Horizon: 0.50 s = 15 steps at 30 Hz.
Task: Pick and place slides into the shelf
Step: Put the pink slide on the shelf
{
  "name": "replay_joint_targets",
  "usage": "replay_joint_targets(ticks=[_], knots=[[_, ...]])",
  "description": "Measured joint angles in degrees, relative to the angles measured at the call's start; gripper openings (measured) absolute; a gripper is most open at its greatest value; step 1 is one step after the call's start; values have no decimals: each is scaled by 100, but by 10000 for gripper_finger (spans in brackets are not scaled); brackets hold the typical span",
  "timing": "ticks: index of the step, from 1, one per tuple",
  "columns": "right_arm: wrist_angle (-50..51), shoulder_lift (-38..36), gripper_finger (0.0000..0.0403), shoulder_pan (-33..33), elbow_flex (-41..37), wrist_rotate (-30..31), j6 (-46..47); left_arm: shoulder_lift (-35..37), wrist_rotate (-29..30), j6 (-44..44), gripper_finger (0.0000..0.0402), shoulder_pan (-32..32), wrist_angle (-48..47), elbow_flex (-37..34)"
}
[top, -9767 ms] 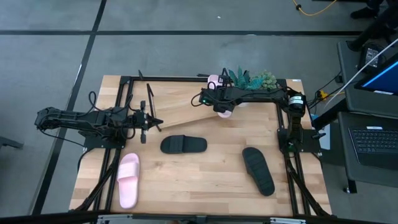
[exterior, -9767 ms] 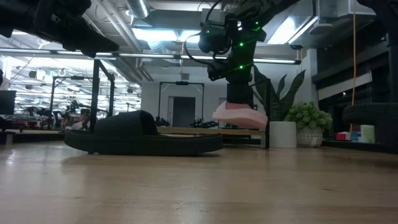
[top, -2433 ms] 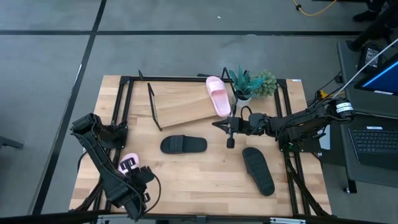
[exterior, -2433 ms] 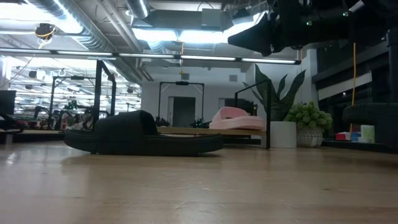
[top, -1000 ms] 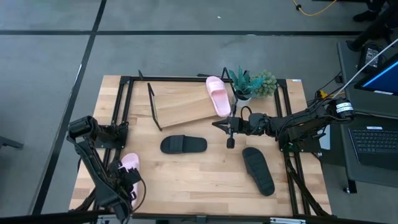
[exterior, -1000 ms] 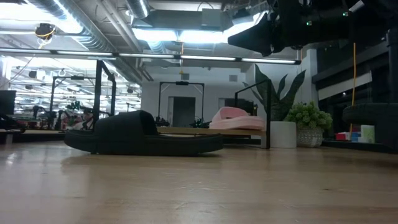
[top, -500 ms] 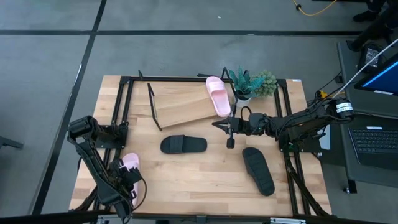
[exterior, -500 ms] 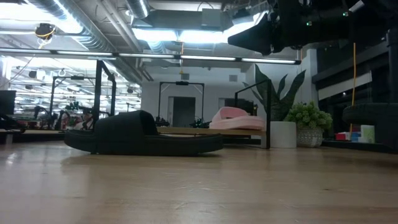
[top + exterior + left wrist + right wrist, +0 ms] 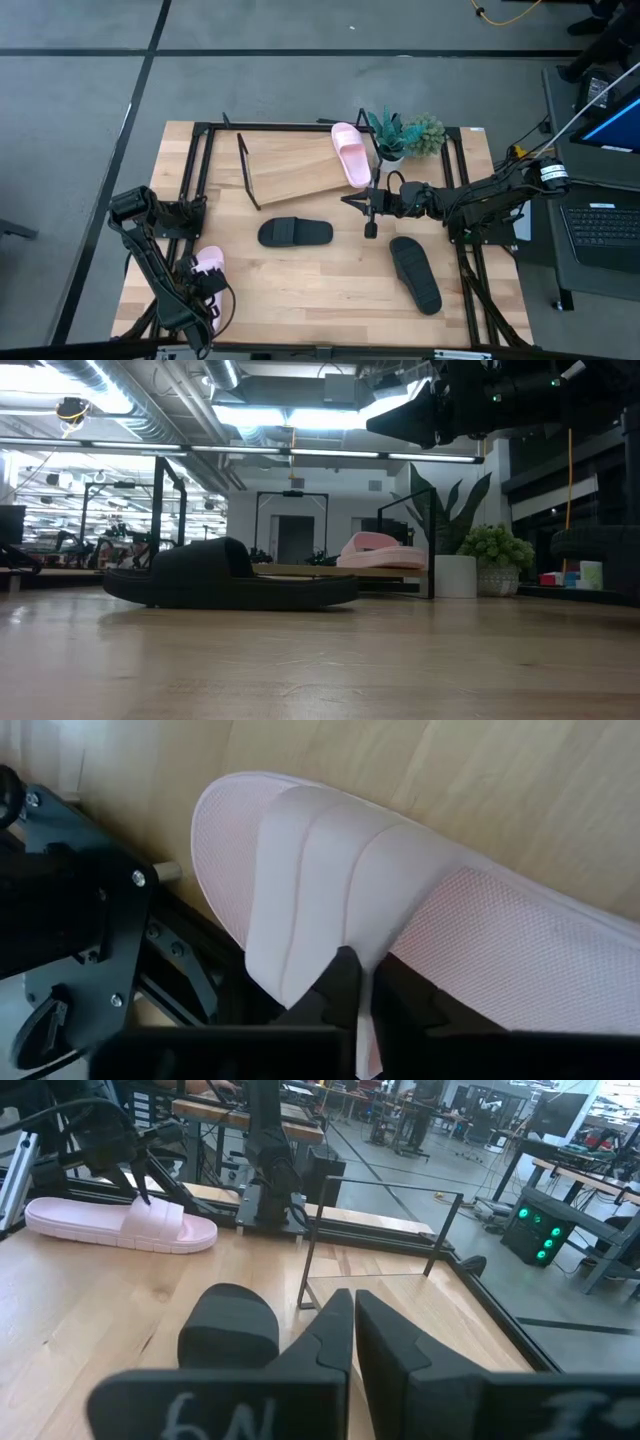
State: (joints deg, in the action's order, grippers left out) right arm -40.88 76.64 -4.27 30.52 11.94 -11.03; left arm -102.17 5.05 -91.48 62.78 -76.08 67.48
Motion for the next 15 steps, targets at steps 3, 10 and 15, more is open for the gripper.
replay_joint_targets(ticks=[3, 10, 15], knots=[[0, 0, 19, 2, 0, 0, 0, 0, -18, -216, 10, -23, -22, 0], [0, 0, 19, 2, 0, 0, 2, 0, -51, -328, 4, -32, -232, 178], [0, 0, 19, 0, 0, 0, 2, 0, 27, -560, 3, -135, -1076, 717]])
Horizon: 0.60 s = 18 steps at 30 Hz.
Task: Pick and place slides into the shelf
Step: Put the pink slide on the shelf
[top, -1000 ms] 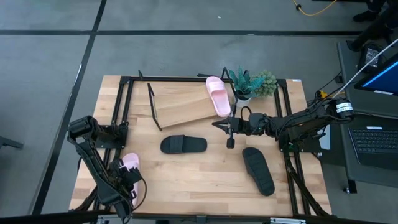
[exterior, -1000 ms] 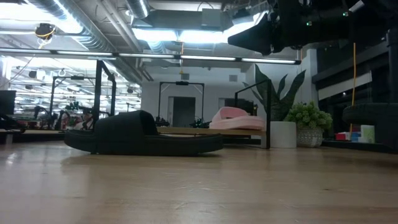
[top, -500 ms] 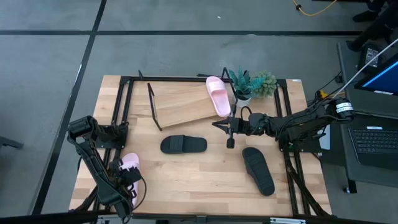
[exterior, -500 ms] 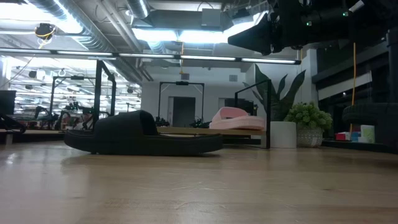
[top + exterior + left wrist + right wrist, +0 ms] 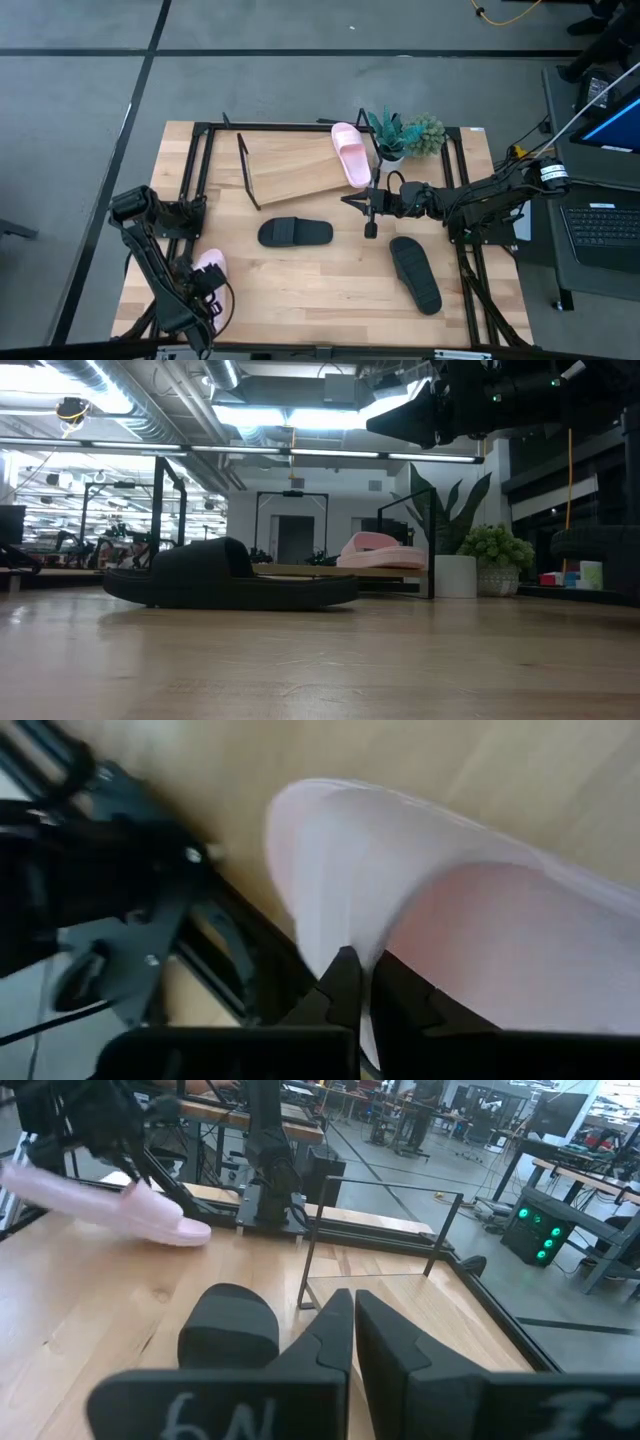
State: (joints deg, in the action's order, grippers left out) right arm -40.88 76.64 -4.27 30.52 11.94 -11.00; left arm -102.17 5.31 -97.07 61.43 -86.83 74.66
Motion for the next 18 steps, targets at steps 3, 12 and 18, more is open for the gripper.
replay_joint_targets(ticks=[3, 12, 18], knots=[[0, 0, 19, 0, 0, 0, 0, 0, 269, -1, 2, -37, -352, 332], [0, 0, 19, 2, 0, 0, 22, 131, 807, 8, 1, -183, -318, 566], [0, 0, 19, 0, 0, 1, 21, 131, 1347, 353, 1, -444, -314, 566]])
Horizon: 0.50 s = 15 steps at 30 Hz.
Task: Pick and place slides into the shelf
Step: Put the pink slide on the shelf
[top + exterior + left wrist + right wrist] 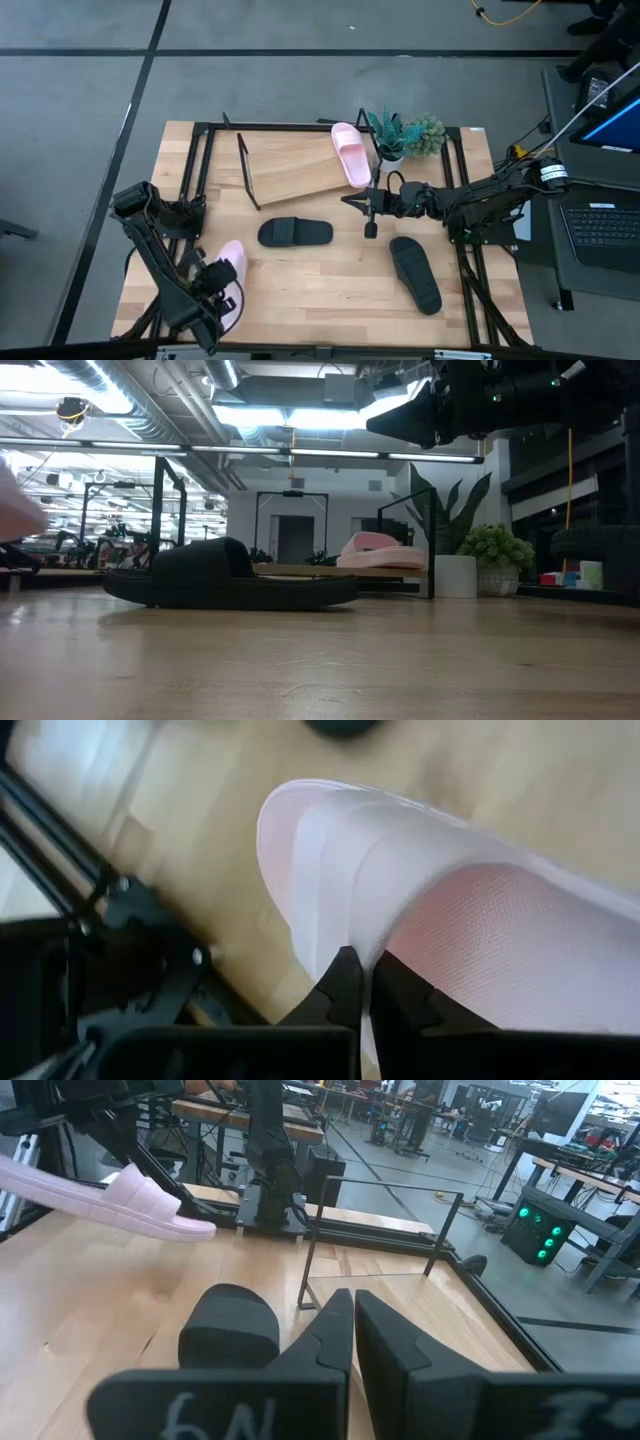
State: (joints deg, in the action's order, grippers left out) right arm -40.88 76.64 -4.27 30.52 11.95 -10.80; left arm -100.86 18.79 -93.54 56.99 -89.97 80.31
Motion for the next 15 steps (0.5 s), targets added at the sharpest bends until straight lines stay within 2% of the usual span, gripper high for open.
replay_joint_targets(ticks=[8, 15], knots=[[0, 0, 19, 0, 0, -1, 1, 0, 280, 816, 0, -538, -5, 103], [0, 0, 19, 1, 0, -1, 1, 0, 1062, 1651, 0, -791, -2, 748]])
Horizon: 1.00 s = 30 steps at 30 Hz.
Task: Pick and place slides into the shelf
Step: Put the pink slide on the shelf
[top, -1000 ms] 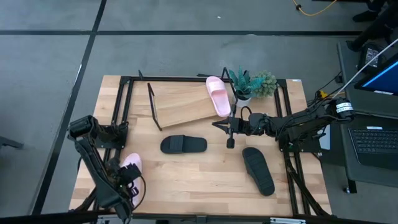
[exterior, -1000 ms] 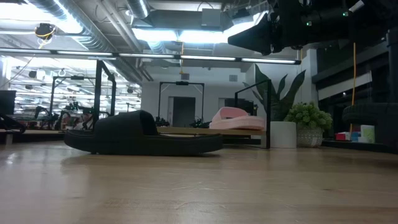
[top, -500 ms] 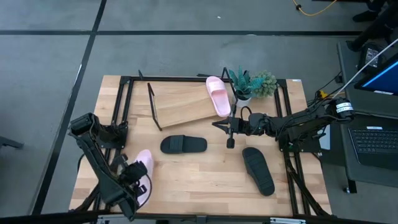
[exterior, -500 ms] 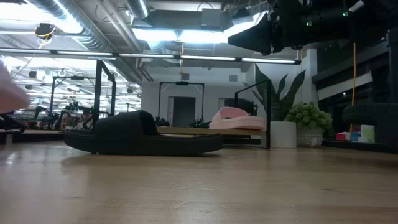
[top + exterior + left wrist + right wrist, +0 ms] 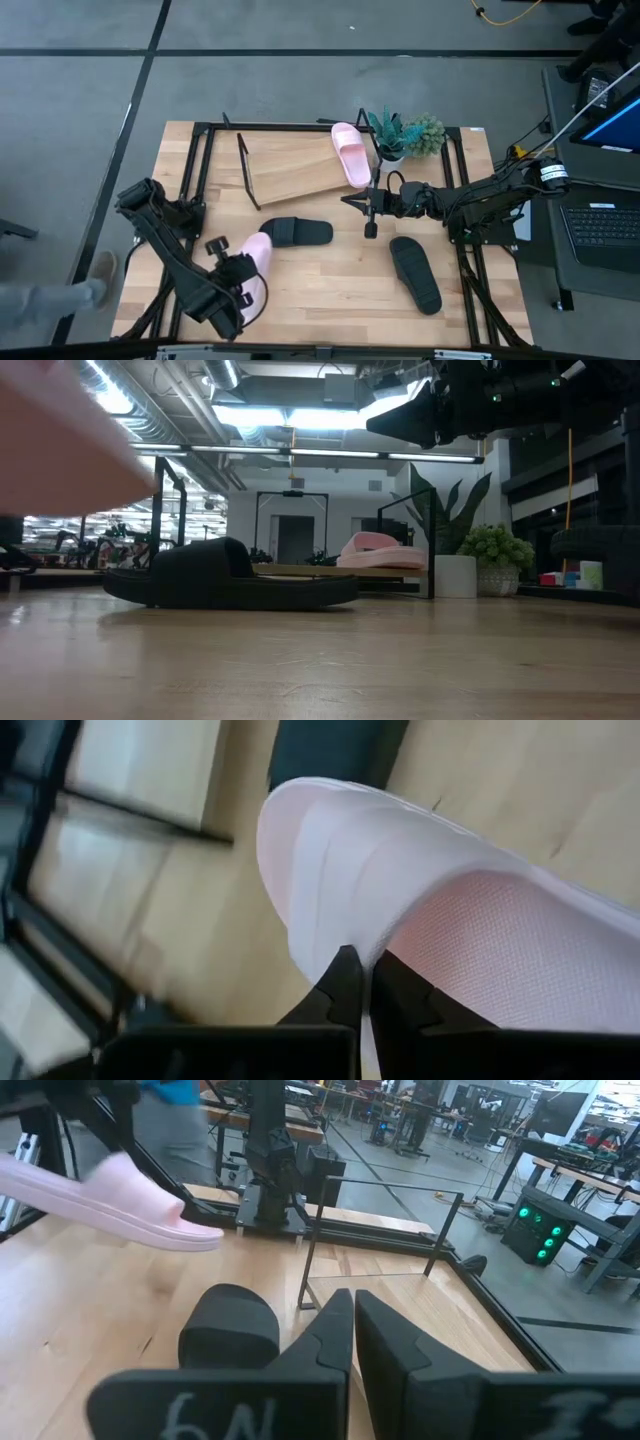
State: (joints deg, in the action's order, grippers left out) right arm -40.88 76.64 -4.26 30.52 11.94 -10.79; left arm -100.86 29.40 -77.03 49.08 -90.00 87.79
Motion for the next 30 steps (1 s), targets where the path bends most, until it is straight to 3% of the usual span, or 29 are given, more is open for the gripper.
replay_joint_targets(ticks=[6, 16, 30], knots=[[-1, 0, 19, -1, 0, 0, 0, 189, 765, 836, 0, -178, 3, 435], [-2, 0, 19, -10, 0, 0, 20, 1303, 1733, 2112, 0, -817, -13, 313], [0, 0, 19, -10, 0, 0, 132, 1375, 2079, 3811, 0, -3068, 0, 280]])
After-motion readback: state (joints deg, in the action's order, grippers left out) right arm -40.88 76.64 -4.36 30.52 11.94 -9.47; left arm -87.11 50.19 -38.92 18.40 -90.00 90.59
